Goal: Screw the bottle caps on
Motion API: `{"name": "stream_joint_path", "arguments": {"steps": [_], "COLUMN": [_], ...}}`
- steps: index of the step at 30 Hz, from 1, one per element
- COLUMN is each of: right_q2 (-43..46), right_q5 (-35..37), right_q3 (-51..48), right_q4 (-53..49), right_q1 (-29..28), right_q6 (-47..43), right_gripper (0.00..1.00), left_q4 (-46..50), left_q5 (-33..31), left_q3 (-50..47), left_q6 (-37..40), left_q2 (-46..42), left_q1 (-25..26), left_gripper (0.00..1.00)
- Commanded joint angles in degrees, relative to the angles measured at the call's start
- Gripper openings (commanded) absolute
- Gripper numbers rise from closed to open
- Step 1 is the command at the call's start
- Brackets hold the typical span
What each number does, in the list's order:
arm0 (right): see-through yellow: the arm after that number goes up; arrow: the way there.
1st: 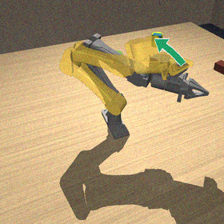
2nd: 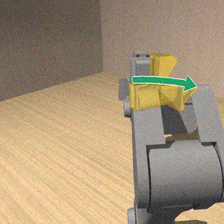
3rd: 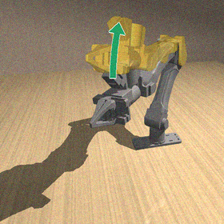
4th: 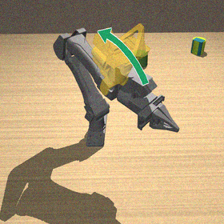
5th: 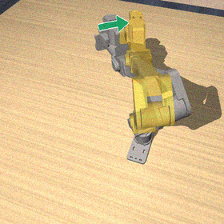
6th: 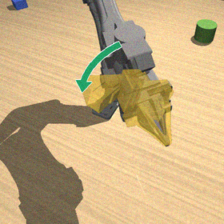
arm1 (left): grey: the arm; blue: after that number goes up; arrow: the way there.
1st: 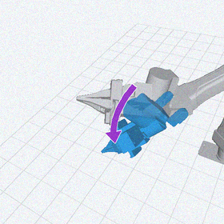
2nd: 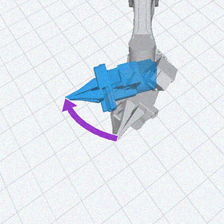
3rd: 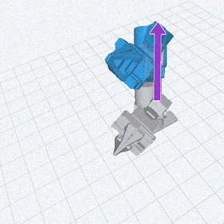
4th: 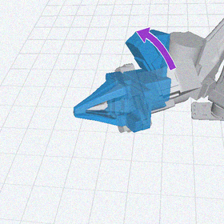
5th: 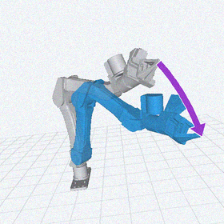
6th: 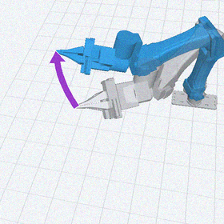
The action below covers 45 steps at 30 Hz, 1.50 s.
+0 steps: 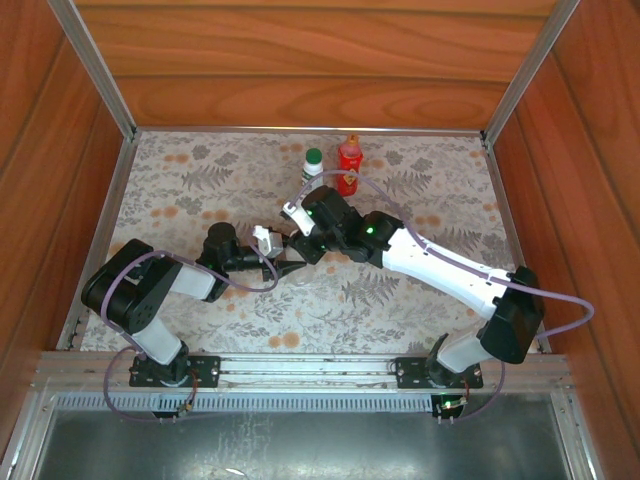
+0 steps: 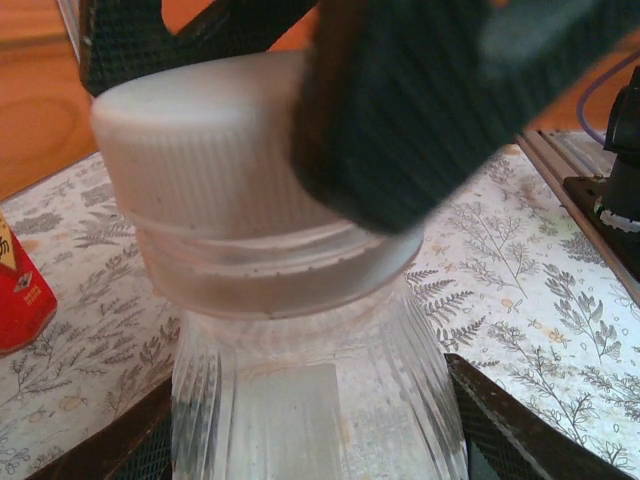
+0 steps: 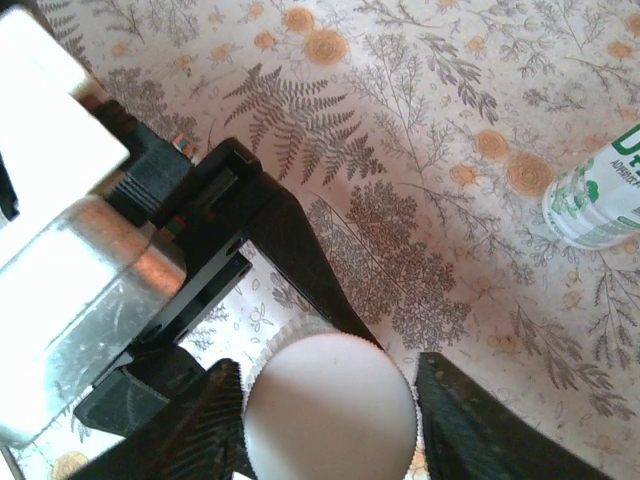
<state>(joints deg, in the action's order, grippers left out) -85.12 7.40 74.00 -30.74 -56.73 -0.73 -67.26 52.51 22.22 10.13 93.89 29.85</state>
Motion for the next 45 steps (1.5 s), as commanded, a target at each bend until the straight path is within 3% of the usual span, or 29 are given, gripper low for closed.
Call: {"name": "stream_joint_path", "arguments": {"steps": [1,8,11,13,19,24,36,45], "right_q2": [0.2,3.1,4.6,5.2,6.4,6.9,7.1,3.3], "right_q5": [-0.4,-0.9,-0.1,-0.1,-1.6,-2.5,-4.5,-4.2], "right_q3": [1.7,1.4,1.0,1.3,-0.9,-3.7,-7.1,-0.5], "right_q4": [-1.4,0.4,1.6,1.5,0.4,0.4,0.3,-5.2], "right_q1": [-0.7,-0.7,-0.3,0.2,3.0,3.6,3.8,4.8], "right_q6": [0.7,2.7,5.0,7.1,10.8,12.1,13.5,16.5], "right_gripper": [0.58,0.75,0.76,0.73,0.48,0.40,0.38,0.37], "left_q4": [3.9,3.9,3.9,3.9,3.9,3.9,3.9,3.9], "left_q5": [1.8,2.1,2.1,2.1,2.1,2.2,2.3,2.4], "left_q3": [-0.1,0.2,0.2,0.2,0.1,0.2,0.3,0.3], "left_q6": [-0.8,-1.0,-1.0,-1.1,-1.1,-1.1,-1.3,-1.4], "left_q2": [1.5,1.7,1.7,1.7,1.9,2.0,2.0,2.0], "left_q1": [0.4,0.2,0.3,0.2,0.3,0.2,0.1,0.1], "left_gripper": [0.55,0.55,0.55,0.55,0.55,0.55,0.55,0.55]}}
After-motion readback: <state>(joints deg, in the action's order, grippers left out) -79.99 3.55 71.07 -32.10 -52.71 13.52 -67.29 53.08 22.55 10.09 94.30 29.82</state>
